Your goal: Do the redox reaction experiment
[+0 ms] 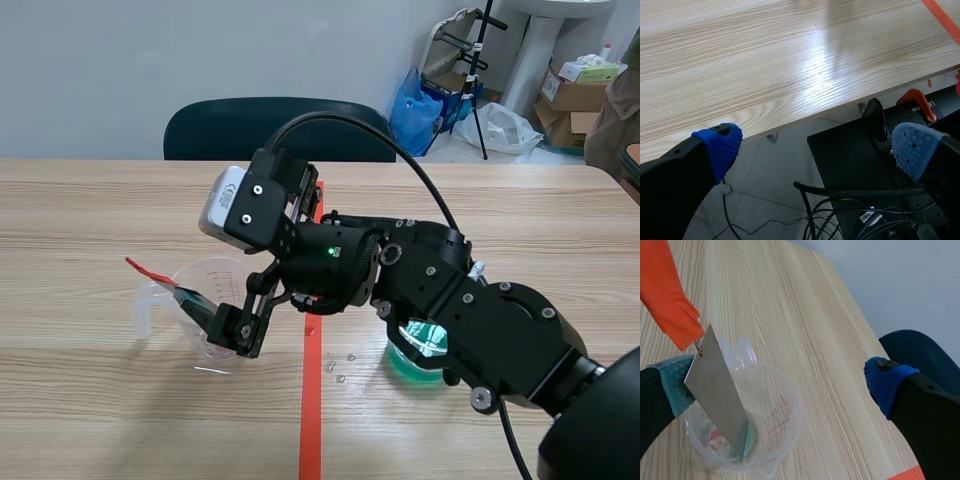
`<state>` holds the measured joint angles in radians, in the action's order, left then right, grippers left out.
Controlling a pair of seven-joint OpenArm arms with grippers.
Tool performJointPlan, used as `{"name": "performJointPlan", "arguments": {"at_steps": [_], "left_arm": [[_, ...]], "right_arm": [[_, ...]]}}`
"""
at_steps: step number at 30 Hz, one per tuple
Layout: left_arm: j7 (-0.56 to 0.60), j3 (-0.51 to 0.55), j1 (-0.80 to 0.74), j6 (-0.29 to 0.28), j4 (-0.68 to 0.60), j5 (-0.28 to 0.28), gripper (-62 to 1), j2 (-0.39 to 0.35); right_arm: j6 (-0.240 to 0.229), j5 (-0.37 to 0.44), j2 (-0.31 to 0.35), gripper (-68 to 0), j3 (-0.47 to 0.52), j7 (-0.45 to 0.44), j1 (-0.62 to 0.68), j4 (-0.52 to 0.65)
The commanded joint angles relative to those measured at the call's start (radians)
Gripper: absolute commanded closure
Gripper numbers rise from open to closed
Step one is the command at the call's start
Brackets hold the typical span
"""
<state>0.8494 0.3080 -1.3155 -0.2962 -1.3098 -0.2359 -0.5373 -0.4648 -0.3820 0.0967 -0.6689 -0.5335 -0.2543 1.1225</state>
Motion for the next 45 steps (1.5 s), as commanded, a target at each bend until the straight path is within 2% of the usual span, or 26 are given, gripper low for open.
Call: {"name": "performJointPlan", "arguments": {"at_steps": [1,19,25,37,40,45], "left_arm": [[0.017,-0.001,-0.001,-0.005,-0.012,-0.006,-62.3,0.008],[0.017,-0.001,-0.001,-0.005,-0.012,-0.006,-62.3,0.008],[0.017,-0.001,-0.001,-0.005,-0.012,-0.006,-62.3,0.008],[0.022,-0.001,-0.001,-0.004,-0.012,-0.013,-62.3,0.01],[0.058,0.006,-0.001,0.02,-0.015,-0.014,-62.3,0.043],[0.146,0.039,-0.001,0.078,-0.058,-0.01,-62.3,0.158]], "right_arm": [[0.0,0.011,-0.003,-67.9,0.002,-0.016,-0.023,0.007],[-0.001,0.011,-0.004,-67.9,0.002,-0.019,-0.023,0.008],[-0.053,0.011,-0.006,-67.9,0.001,-0.068,-0.017,0.008],[-0.053,0.011,0.007,-67.9,0.0,-0.149,0.132,0.026],[-0.053,0.011,0.023,-67.9,0.0,-0.156,0.169,0.058],[-0.051,0.012,0.079,-67.9,0.0,-0.176,0.222,0.157]]}}
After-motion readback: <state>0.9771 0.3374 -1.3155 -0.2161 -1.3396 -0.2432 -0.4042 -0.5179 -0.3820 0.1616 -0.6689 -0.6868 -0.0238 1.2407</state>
